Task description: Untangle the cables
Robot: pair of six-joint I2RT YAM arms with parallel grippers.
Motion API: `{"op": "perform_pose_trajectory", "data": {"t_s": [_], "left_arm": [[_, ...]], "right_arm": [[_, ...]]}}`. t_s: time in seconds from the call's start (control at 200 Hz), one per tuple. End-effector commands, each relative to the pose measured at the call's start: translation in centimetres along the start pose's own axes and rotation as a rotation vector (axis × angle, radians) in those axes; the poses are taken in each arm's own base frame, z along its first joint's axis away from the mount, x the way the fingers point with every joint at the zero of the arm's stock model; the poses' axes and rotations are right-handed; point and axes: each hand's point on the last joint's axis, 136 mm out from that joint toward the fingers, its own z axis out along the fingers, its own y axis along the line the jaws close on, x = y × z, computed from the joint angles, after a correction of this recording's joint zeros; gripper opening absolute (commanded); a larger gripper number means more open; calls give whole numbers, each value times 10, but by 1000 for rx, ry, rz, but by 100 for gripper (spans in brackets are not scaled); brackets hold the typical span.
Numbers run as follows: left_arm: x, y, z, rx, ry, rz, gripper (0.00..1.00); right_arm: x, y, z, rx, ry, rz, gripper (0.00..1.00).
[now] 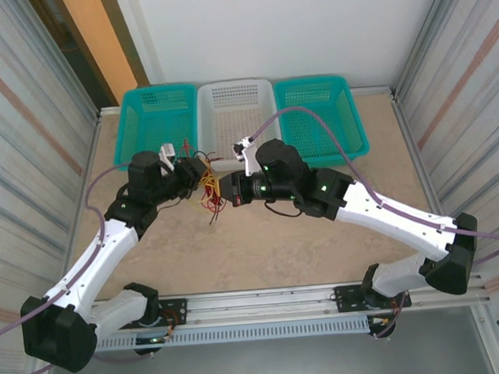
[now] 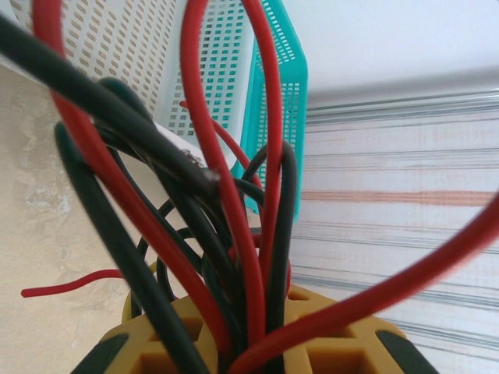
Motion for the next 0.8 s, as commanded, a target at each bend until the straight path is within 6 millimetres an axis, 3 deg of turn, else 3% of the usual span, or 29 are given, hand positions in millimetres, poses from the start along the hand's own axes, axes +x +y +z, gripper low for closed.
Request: {"op": "perform_pose_trajectory", "data": {"t_s": [0.0, 0.185, 0.291, 0.346, 0.471, 0.626, 0.797], "left_arm": [[-3, -2, -4, -17, -24, 90, 0], [7, -2, -1, -63, -19, 177, 0], [11, 0, -1, -66, -12, 185, 0], [13, 3, -1, -68, -11, 183, 0], [13, 1, -7, -53, -20, 190, 0], [9, -15, -16, 5, -29, 159, 0], [-4, -32, -23, 138, -39, 20, 0]], "right_arm": [[-13, 13, 4, 1, -18, -37, 0], [-51, 29, 9, 41, -65, -93, 0], [-80, 20, 5, 112, -119, -99, 0], [-93, 2, 0, 176, -143, -85, 0], [-112, -58, -11, 329, -176, -11, 0], [-103, -123, -23, 455, -184, 50, 0], [-85, -164, -34, 440, -160, 176, 0]]}}
